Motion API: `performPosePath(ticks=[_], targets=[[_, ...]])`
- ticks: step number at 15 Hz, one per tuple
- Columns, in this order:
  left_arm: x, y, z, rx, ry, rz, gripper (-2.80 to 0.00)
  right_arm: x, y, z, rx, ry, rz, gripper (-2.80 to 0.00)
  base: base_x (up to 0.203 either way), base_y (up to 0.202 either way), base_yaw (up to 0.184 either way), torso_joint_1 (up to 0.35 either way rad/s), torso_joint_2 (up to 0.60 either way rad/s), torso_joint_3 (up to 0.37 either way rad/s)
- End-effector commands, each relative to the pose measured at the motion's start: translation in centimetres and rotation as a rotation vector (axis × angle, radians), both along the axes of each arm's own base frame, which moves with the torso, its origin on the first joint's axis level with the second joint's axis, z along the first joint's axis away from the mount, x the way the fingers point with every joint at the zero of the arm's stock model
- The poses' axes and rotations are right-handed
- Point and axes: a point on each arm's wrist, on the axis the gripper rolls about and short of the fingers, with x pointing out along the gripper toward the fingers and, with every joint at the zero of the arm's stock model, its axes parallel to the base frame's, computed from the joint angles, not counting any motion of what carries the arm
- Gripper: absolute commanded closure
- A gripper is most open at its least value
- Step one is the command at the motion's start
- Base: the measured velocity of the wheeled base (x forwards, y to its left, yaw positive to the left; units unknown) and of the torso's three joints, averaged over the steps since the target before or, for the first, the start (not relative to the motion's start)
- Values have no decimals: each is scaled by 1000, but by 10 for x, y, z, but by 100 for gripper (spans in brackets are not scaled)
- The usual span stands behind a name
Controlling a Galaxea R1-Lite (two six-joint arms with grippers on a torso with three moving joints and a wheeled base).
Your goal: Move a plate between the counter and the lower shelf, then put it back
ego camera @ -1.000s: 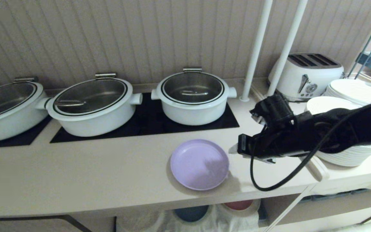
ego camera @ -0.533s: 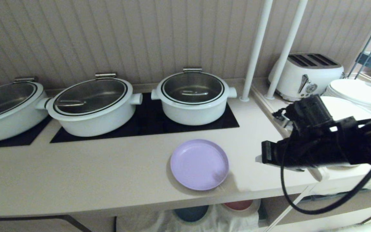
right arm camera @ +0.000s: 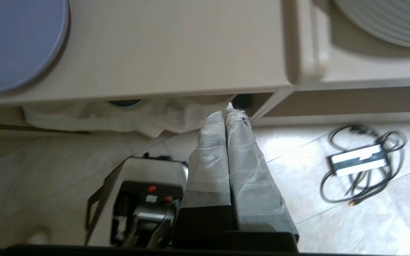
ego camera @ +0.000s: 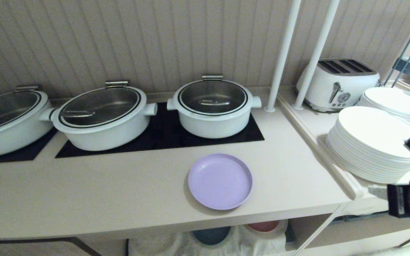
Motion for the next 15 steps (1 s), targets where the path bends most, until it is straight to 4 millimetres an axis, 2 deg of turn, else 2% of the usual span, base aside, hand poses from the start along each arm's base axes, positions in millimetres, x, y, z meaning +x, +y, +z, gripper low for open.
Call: performPosePath(ticks=[1, 4, 7, 10, 15], targets=[[0, 0, 0, 0, 0, 0, 0, -50, -10, 5, -3, -147, -24, 0, 0, 0, 0, 0, 0, 0], [0, 0, 0, 0, 0, 0, 0, -102, -16, -18, -26, -266, -50, 0, 0, 0, 0, 0, 0, 0], [0, 0, 0, 0, 0, 0, 0, -136, -20, -57, -49, -361, -115, 0, 0, 0, 0, 0, 0, 0], [0, 0, 0, 0, 0, 0, 0, -155, -21, -82, -62, -508, -186, 0, 0, 0, 0, 0, 0, 0], [0, 0, 0, 0, 0, 0, 0, -176, -20, -102, -60, -616, -150, 0, 0, 0, 0, 0, 0, 0]])
